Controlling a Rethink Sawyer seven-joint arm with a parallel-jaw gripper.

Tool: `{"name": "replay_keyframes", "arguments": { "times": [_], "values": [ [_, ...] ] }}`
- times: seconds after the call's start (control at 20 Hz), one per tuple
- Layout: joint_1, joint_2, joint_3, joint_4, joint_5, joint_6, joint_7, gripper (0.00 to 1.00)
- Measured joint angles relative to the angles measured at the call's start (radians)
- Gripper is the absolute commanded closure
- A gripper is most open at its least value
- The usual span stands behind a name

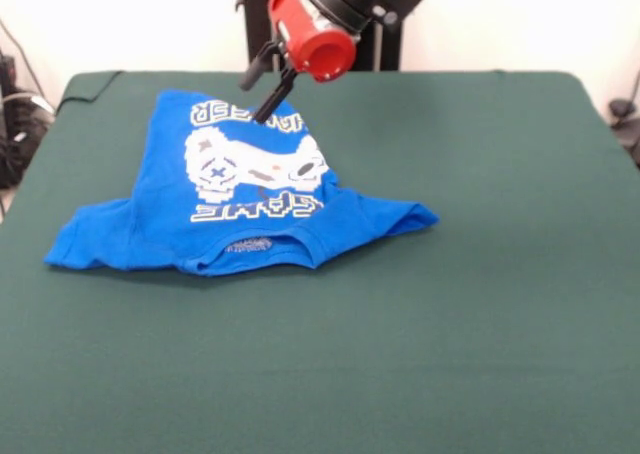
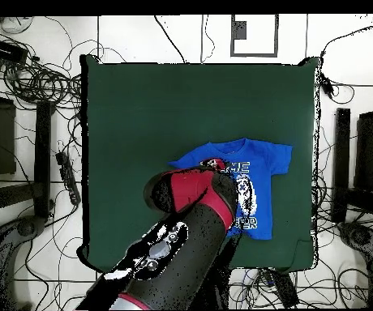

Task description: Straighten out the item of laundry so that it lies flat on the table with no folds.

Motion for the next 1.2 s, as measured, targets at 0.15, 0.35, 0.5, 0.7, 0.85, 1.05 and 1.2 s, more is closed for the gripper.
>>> {"name": "replay_keyframes", "arguments": {
  "times": [0.15,0.35,0.5,0.7,0.85,1.05,1.2],
  "values": [
    [-0.012,-0.02,0.0,0.0,-0.018,0.0,0.0,0.0],
    [-0.034,-0.055,-0.001,0.0,-0.041,0.0,0.0,0.0],
    [-0.043,-0.073,-0.001,-0.001,-0.053,0.0,0.0,0.0],
    [-0.04,-0.071,-0.001,-0.006,-0.059,0.0,0.0,0.0],
    [-0.033,-0.056,0.0,-0.014,-0.059,0.0,0.0,0.0],
    [-0.017,-0.028,-0.001,-0.027,-0.058,0.0,0.0,0.0],
    [-0.007,-0.011,0.0,-0.036,-0.058,0.0,0.0,0.0]
  ]
}}
